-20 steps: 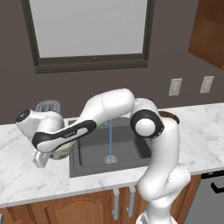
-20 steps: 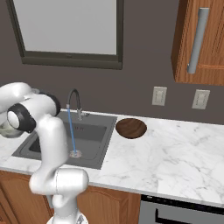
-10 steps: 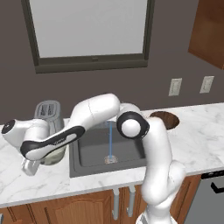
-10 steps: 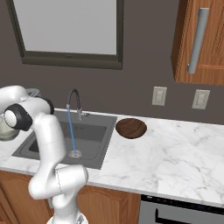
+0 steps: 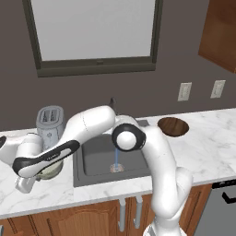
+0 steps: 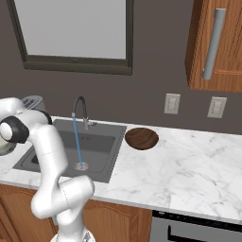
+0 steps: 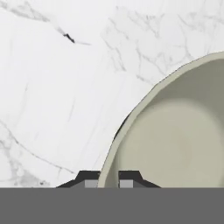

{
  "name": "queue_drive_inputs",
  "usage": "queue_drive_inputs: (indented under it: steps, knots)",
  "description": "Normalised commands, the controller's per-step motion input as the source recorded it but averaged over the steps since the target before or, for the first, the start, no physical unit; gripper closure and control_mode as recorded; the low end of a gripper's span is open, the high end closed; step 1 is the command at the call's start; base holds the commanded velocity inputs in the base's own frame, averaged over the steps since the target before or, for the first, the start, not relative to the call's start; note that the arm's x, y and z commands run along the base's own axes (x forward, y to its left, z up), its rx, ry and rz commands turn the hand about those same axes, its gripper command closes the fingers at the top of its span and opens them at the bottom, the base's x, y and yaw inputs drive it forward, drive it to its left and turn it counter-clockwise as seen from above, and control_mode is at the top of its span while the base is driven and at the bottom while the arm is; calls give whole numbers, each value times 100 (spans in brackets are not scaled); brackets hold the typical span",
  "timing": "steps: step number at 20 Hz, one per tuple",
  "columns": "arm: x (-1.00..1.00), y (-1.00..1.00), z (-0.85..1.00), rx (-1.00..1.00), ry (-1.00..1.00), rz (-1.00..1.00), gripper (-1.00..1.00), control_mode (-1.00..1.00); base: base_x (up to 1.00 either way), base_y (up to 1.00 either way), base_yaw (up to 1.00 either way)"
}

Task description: Rinse each bowl for a few seconds and place them down in the sink or on the counter.

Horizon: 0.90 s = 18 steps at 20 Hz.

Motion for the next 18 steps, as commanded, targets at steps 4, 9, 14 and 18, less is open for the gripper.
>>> queue_drive_inputs:
  steps: [4,9,14,18]
  knots:
    - [0,4,-32,0,0,0,100,-100,0,0,0]
    - [0,2,-32,0,0,0,100,-100,0,0,0]
    - [3,0,-18,0,0,0,-100,-100,0,0,0]
    - [10,0,0,0,1,0,-100,-100,0,0,0]
